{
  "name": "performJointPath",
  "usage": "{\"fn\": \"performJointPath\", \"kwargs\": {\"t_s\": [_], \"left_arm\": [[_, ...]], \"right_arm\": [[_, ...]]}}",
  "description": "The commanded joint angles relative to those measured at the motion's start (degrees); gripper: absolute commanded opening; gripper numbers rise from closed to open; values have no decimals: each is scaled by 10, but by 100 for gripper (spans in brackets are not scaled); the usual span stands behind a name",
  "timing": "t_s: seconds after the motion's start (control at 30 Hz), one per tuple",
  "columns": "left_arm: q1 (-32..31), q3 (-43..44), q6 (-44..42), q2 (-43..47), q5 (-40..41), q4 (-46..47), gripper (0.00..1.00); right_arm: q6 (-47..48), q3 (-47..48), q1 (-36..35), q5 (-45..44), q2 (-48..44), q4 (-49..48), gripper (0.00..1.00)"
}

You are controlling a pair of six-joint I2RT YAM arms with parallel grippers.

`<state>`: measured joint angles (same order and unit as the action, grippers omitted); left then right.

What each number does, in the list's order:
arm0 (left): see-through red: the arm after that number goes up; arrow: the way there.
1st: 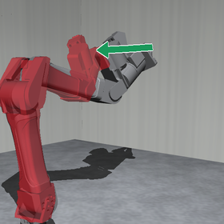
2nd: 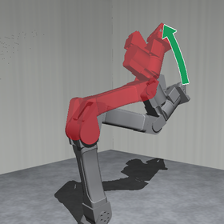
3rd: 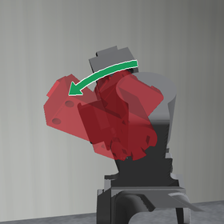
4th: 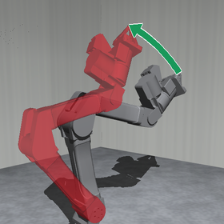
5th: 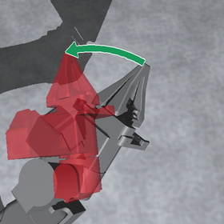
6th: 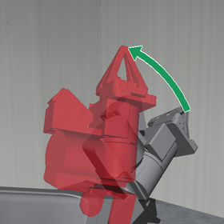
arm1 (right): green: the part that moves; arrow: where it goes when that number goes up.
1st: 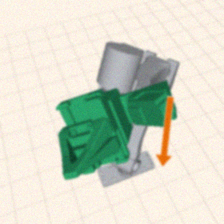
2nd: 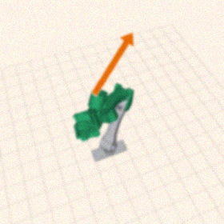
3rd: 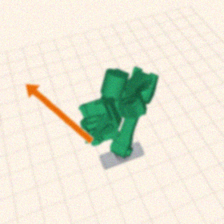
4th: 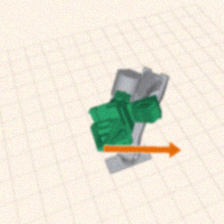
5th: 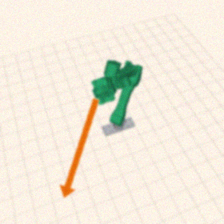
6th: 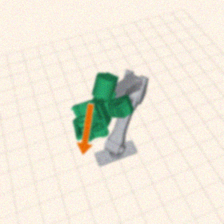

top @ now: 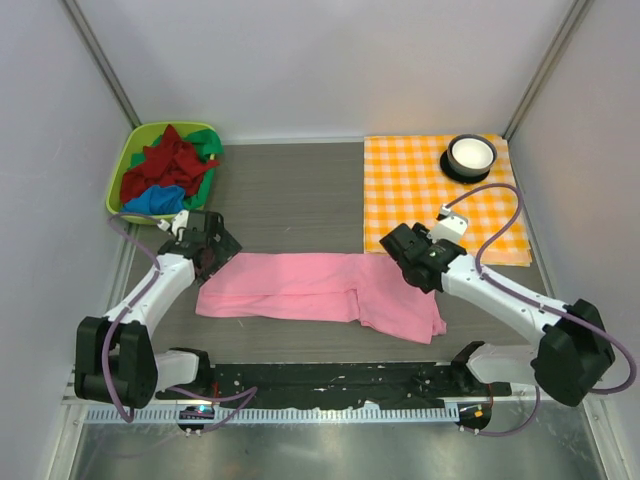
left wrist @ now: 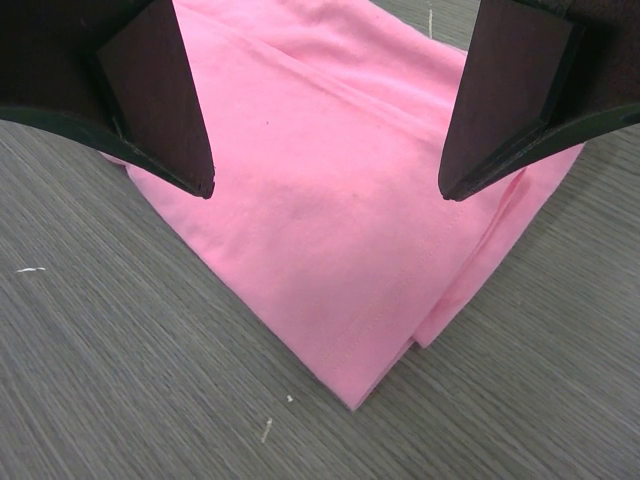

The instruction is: Fold and stack the t-shirts

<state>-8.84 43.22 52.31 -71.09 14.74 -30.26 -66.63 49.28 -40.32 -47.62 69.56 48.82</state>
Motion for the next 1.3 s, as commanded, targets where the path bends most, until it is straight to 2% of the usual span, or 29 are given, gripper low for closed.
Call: {"fn": "performJointPath", "kwargs": {"t_s": [0.0,0.3,0.73,0.83,0.9,0.93,1.0,1.03,1.27], "left_arm": [[-4,28,0,-11,-2,8,100],[-6,30,-5,-32,-2,18,100],[-6,32,-10,-40,5,20,100],[-6,30,-12,-38,10,17,100],[-6,28,-13,-34,13,16,100],[-6,28,-13,-34,13,16,100],[-6,28,-13,-34,13,16,100],[-7,29,-13,-35,13,15,100],[-6,30,-11,-34,9,16,100]], "right_arm": [[55,8,39,8,57,-100,77],[82,15,109,49,145,-169,77],[110,43,148,73,232,-208,76],[111,41,147,79,248,-216,66],[111,39,147,82,254,-216,46],[113,37,147,82,253,-215,25],[113,35,147,75,241,-210,5],[114,35,148,75,235,-207,1],[139,77,145,37,162,-138,1]]}}
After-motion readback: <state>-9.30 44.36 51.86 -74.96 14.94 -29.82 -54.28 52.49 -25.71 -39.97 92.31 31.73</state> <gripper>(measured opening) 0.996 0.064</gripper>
